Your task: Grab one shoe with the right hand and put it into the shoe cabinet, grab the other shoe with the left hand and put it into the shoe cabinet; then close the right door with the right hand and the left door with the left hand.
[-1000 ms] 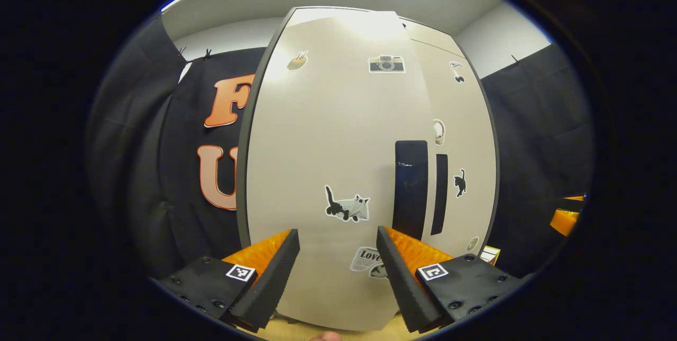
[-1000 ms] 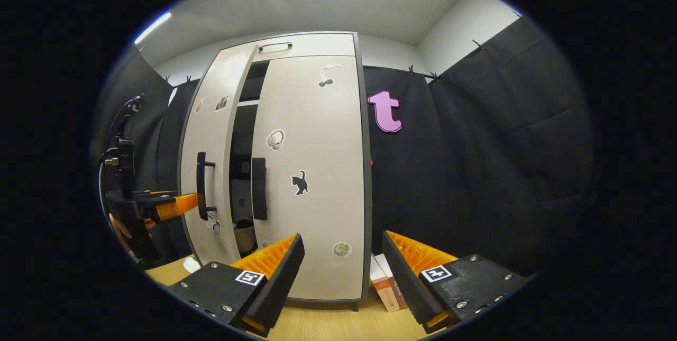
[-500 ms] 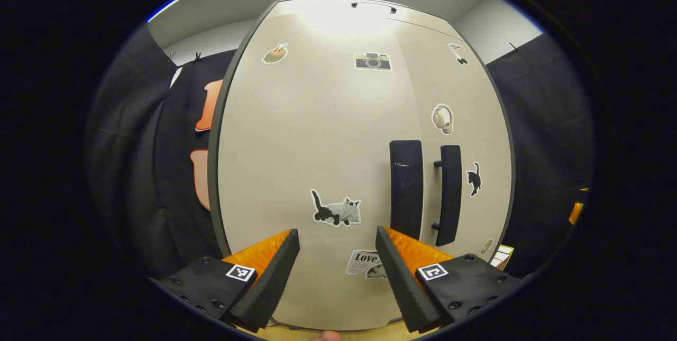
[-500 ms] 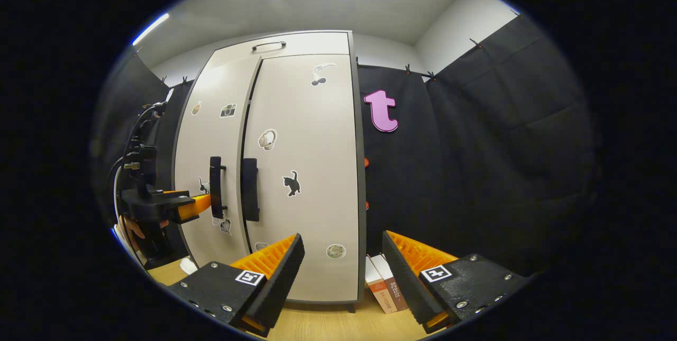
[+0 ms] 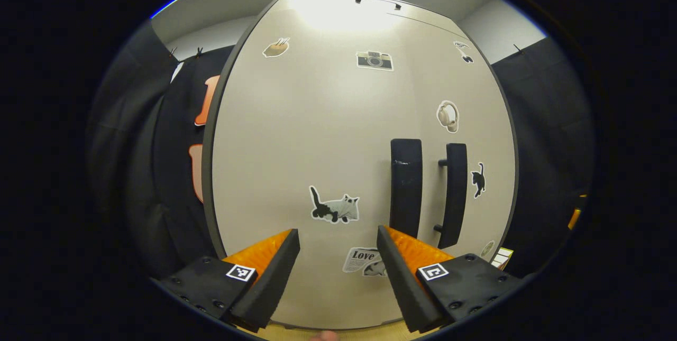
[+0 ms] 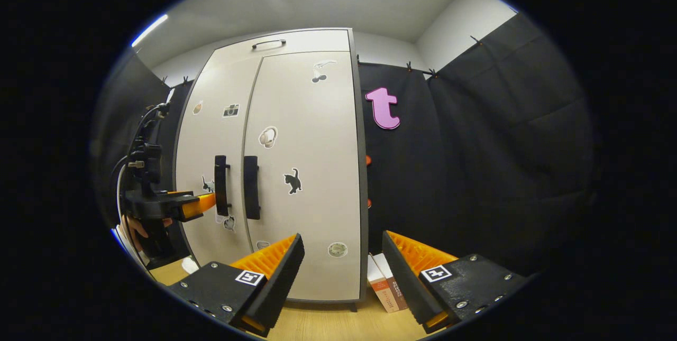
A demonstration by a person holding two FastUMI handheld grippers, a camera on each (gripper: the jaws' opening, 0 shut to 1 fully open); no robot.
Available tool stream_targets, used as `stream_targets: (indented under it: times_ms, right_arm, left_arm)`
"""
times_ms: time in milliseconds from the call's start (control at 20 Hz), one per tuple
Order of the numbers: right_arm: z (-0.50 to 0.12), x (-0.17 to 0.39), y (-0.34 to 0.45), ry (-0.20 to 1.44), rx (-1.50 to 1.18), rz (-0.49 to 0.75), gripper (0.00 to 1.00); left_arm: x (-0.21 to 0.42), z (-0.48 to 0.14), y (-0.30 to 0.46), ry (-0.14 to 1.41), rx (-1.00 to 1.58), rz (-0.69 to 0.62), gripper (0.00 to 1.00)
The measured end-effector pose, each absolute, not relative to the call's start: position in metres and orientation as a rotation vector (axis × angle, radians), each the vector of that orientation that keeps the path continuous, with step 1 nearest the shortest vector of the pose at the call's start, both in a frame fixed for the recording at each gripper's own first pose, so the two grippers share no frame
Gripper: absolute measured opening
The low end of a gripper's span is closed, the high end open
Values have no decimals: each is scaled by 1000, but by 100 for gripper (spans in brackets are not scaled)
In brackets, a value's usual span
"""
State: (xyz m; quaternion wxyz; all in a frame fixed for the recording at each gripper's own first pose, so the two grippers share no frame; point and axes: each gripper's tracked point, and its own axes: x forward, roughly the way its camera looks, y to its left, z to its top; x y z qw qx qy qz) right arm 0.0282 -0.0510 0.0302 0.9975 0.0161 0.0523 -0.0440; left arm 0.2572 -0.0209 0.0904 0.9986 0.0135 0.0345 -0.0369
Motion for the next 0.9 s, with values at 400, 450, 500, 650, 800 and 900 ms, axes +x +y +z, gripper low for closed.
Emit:
stream_targets:
  times_ms: [400,450,500,650,800,900]
  right_arm:
    - [30,26,-33,99,55,-44,92]
    - [30,26,-30,99,56,-39,92]
    - [31,27,-27,99,56,-33,92]
    - [34,27,-21,87,60,-20,92]
    - [39,27,-16,74,63,-12,92]
    - [41,25,-11,65,69,-8,92]
  left_arm:
    - [197,104,-3,33,47,-51,96]
    - [190,105,-1,30,46,-47,96]
    - [184,105,2,30,48,-41,96]
    - [166,104,8,31,40,-32,96]
    - [155,104,13,31,46,-25,96]
    - [149,103,15,32,44,-22,96]
